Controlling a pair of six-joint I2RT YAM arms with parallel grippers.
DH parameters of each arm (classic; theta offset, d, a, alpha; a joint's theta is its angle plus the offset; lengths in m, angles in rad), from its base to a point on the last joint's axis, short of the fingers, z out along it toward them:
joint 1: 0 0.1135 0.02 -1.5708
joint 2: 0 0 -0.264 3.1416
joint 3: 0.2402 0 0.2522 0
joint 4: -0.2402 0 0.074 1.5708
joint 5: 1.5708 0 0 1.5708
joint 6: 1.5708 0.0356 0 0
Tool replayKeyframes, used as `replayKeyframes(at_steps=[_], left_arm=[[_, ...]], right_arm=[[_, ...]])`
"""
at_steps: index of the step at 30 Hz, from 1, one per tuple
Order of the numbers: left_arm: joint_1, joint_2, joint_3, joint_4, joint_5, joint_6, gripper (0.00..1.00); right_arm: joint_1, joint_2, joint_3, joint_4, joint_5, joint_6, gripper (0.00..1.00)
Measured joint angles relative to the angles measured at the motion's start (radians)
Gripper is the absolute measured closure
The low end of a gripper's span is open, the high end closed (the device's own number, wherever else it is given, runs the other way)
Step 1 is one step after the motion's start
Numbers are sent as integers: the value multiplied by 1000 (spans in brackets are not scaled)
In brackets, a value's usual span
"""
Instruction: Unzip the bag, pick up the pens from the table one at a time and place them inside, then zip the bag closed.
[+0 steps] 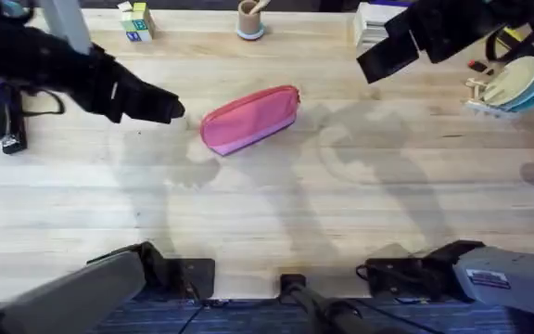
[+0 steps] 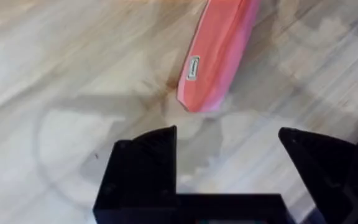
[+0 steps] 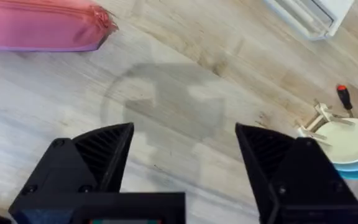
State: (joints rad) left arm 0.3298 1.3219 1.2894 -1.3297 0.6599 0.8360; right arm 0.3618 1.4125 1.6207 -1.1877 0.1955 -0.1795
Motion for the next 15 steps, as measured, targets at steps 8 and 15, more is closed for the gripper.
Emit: replayKeyframes(at_steps=[8,15], left_arm=[[0,-121,42,-110,-36,-97,5],[0,-153,42,-100,-46,-113,6]], right_arm=[[0,-15,0,-1,0,0,3],[0,-15,0,4,0,0,3]])
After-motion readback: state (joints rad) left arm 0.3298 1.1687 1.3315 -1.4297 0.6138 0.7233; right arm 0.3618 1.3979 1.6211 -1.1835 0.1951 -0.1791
